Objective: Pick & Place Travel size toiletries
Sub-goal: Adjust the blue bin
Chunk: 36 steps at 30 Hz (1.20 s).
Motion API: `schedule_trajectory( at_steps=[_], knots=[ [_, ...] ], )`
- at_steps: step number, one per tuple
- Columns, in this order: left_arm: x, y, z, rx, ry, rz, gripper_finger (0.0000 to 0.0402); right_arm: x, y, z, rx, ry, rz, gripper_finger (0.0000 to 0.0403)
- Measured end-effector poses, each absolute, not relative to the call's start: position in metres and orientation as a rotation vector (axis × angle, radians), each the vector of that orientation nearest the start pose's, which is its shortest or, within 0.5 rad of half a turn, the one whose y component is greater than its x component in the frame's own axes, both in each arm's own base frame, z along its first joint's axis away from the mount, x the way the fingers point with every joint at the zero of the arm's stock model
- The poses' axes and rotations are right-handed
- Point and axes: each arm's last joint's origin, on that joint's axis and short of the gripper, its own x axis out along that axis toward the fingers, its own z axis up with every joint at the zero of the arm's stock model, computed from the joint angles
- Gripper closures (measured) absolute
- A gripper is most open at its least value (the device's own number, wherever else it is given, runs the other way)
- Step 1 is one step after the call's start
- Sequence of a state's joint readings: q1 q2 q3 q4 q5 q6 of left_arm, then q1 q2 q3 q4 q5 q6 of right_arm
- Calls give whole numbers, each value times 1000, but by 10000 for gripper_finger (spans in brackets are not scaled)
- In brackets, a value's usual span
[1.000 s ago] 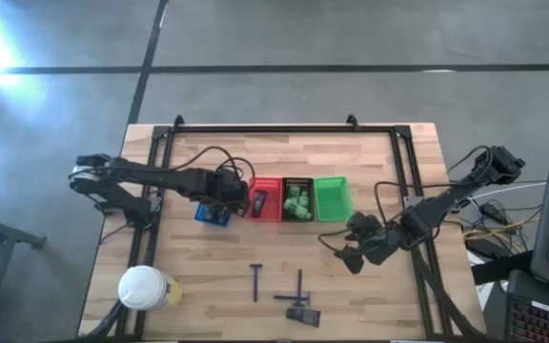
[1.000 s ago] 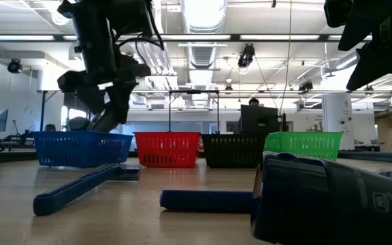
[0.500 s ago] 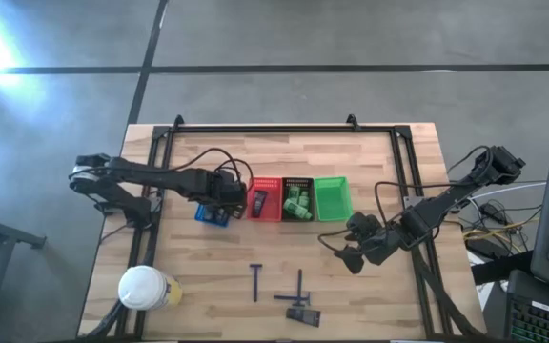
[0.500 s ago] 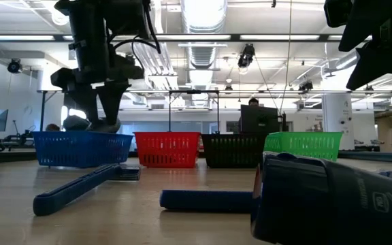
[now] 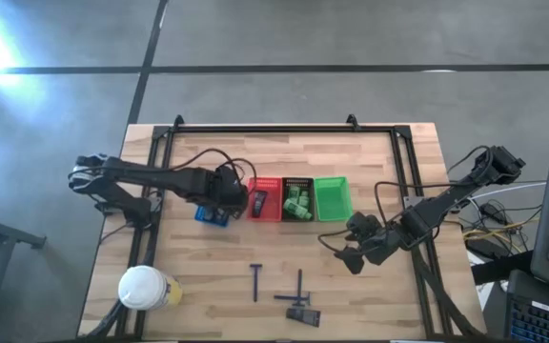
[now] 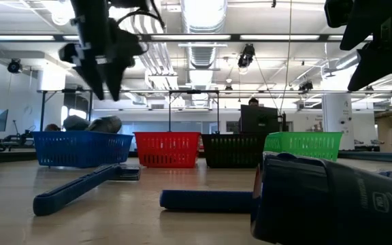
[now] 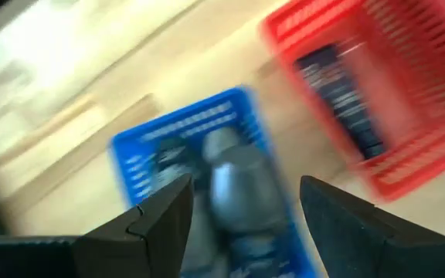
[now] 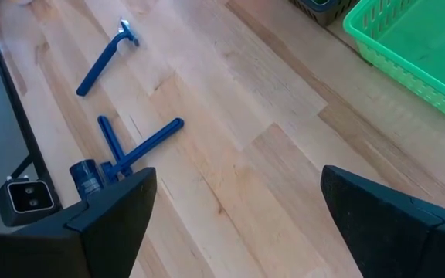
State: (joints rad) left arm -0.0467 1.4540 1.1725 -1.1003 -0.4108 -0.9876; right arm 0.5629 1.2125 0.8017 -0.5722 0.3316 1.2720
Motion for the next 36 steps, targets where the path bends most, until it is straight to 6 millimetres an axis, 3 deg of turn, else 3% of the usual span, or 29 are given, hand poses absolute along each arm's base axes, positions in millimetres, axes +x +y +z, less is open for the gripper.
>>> schedule_trajectory(
  at_steps=[9, 15, 19, 27, 31, 36],
  knots=[
    [235, -23, 259, -481, 1128, 1095, 163, 197, 114, 227, 752, 886, -368, 39],
    [216, -24, 263, -550, 1101, 1301, 174, 196, 113, 227, 745, 888, -366, 39],
    [204, -16, 265, -601, 1073, 1326, 224, 196, 113, 227, 731, 890, -359, 39],
    [163, 9, 255, -785, 1109, 1355, 389, 196, 113, 227, 716, 892, -351, 39],
    [151, 14, 241, -872, 1133, 1300, 389, 196, 113, 227, 708, 893, -347, 39],
    [149, 12, 208, -983, 1159, 1221, 394, 196, 113, 227, 709, 892, -347, 39]
  ],
)
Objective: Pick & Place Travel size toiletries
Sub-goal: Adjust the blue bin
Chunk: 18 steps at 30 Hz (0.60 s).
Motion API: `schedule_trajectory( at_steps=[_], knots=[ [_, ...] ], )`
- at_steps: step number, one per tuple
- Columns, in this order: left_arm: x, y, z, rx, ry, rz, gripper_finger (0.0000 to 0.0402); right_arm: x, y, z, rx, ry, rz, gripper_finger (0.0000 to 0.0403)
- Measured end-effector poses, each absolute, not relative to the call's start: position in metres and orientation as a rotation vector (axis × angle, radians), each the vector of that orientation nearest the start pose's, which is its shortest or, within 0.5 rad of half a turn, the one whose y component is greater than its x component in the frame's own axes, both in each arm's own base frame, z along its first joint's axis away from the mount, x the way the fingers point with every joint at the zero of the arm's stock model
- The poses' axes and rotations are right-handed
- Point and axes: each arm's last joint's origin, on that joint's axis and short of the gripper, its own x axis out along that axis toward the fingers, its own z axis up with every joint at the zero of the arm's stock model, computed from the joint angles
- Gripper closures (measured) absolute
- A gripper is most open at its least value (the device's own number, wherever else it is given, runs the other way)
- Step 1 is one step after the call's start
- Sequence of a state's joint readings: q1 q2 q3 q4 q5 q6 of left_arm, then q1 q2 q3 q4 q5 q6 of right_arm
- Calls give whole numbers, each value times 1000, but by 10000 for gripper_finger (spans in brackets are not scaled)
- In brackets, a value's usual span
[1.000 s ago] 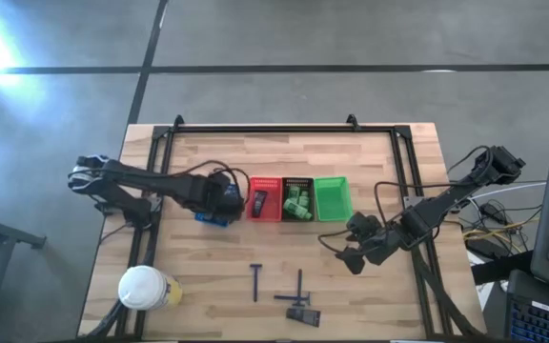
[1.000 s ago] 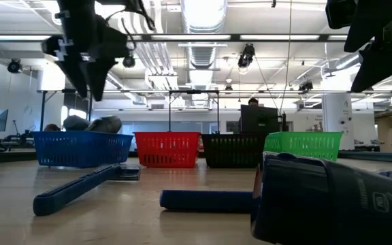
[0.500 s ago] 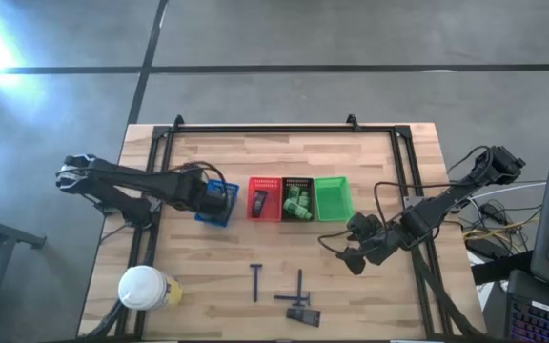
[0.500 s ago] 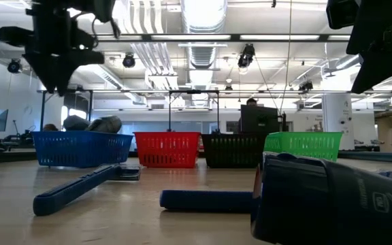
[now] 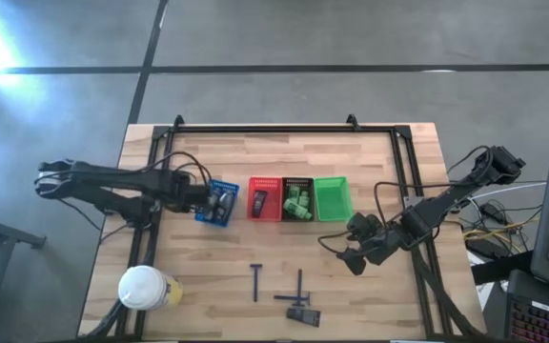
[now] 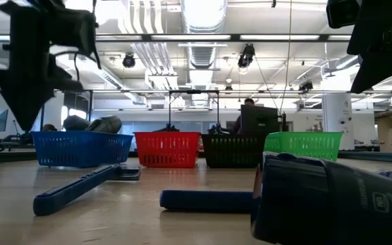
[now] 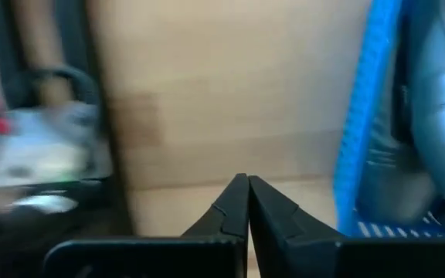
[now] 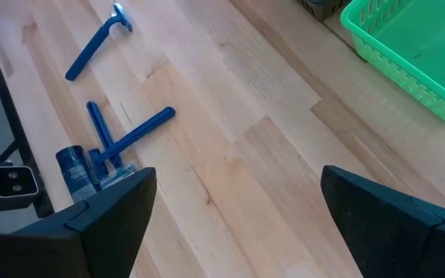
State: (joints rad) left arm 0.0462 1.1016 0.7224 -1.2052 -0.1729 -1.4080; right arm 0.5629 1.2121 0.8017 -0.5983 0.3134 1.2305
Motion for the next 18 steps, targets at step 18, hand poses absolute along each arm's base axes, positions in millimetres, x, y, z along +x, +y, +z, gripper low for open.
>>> schedule_trajectory(
  at_steps=[18],
  knots=[
    [178, 14, 184, -1080, 896, 1022, 394, 197, 113, 227, 732, 888, -360, 39]
  ],
)
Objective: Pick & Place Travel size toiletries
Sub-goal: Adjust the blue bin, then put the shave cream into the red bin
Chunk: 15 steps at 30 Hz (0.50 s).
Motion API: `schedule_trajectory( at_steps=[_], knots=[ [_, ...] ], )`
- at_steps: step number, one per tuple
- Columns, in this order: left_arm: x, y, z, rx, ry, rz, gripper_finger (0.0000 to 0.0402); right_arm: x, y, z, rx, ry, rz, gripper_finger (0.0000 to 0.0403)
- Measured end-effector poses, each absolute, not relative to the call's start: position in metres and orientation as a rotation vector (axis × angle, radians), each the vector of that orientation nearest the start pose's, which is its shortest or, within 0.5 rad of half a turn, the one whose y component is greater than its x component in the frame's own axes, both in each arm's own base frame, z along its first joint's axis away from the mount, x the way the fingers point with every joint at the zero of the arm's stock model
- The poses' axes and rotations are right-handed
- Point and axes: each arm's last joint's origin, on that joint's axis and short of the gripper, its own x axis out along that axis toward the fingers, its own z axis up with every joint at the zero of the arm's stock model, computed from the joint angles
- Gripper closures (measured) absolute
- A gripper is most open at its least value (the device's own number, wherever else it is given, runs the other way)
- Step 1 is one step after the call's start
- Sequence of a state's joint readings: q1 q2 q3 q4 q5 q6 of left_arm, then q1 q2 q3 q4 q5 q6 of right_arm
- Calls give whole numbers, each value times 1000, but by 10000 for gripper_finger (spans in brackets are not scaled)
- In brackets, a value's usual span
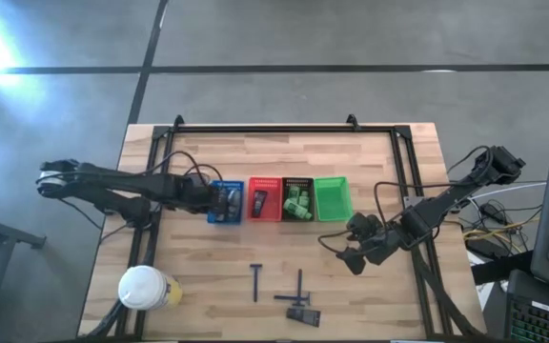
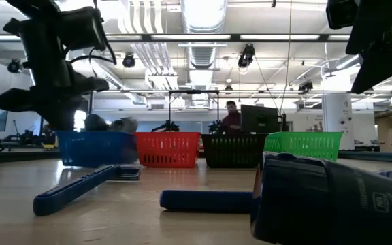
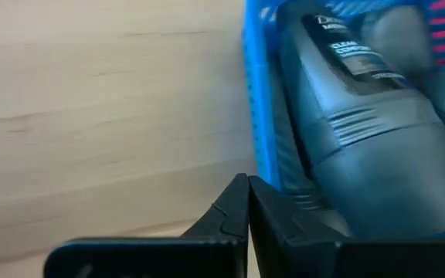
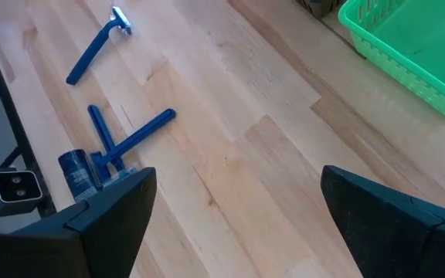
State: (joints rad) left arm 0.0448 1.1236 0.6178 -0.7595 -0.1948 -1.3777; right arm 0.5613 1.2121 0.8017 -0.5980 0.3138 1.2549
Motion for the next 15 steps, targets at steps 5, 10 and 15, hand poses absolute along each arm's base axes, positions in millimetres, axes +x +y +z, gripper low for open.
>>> schedule_trajectory(
  at_steps=[5, 10, 15],
  knots=[
    [181, 14, 185, -1080, 867, 997, 389, 197, 112, 227, 735, 888, -365, 39],
    [181, 14, 186, -1056, 878, 985, 392, 197, 112, 227, 740, 887, -366, 39],
    [174, 12, 208, -936, 935, 1054, 388, 196, 114, 227, 767, 938, -329, 39]
  ],
)
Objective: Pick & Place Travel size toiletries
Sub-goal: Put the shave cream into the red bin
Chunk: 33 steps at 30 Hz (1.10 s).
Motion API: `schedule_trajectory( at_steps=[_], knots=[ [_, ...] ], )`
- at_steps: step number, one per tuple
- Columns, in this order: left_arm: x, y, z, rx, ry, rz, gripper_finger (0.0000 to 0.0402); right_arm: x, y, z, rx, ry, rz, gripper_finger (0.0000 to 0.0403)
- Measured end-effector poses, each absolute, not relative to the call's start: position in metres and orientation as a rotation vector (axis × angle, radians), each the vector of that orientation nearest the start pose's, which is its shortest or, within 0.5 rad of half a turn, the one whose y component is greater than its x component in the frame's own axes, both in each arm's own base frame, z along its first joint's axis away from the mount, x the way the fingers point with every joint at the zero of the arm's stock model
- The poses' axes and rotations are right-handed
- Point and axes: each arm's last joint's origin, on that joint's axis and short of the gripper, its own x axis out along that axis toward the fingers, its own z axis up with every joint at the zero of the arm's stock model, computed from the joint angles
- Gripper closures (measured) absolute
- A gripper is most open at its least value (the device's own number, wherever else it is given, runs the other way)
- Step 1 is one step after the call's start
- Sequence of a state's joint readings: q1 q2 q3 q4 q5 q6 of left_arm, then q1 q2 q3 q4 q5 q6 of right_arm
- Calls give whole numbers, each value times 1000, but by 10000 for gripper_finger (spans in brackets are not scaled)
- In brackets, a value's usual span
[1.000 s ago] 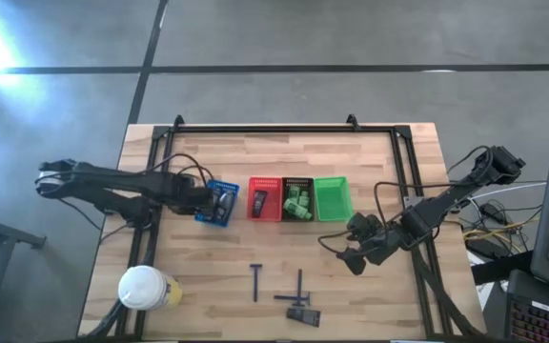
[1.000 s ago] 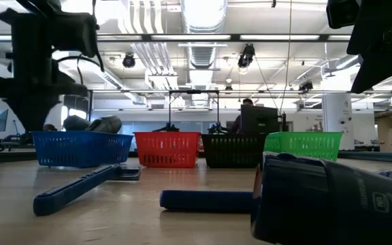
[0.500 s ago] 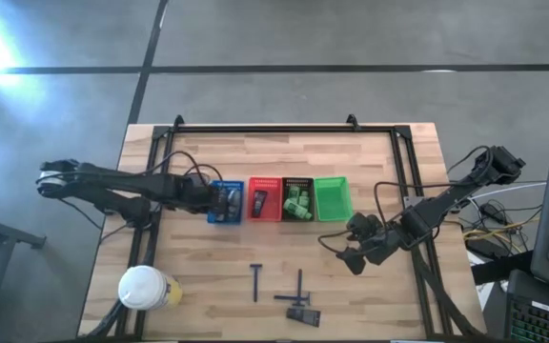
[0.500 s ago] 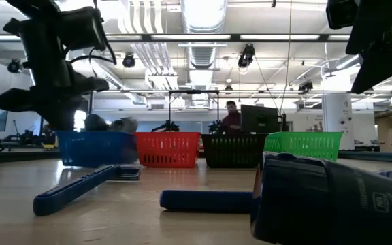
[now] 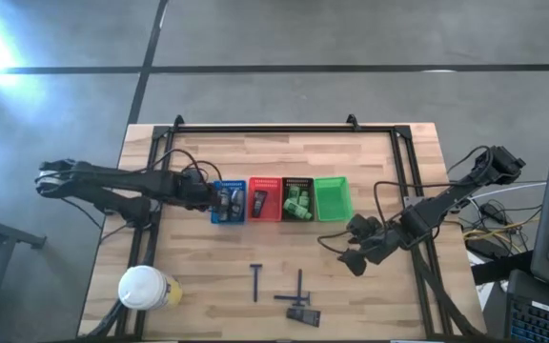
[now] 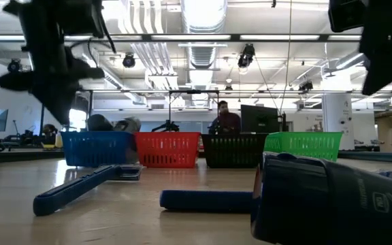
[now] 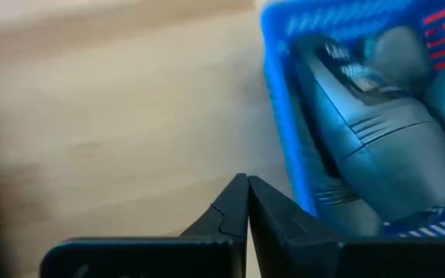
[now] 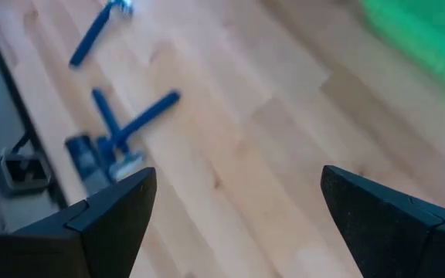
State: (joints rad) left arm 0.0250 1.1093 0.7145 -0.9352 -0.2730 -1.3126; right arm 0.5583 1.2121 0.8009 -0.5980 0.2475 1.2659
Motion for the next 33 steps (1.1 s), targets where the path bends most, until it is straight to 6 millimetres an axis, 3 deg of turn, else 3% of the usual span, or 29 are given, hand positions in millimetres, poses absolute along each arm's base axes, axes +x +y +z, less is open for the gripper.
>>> schedule_trajectory(
  at_steps=[7, 14, 18, 26, 33],
  knots=[
    [181, -3, 261, -776, 976, 881, 336, 192, 125, 227, 756, 1016, -203, 39],
    [199, -36, 285, -727, 861, 552, 277, 209, 151, 222, 598, 967, 56, 43],
    [198, -60, 282, -603, 866, 384, 271, 225, 174, 211, 609, 1026, 54, 57],
    [184, -89, 267, -485, 940, 265, 271, 272, 226, 178, 550, 1130, -73, 81],
    [173, -107, 259, -353, 952, 158, 271, 307, 258, 177, 487, 1245, -151, 76]
  ],
)
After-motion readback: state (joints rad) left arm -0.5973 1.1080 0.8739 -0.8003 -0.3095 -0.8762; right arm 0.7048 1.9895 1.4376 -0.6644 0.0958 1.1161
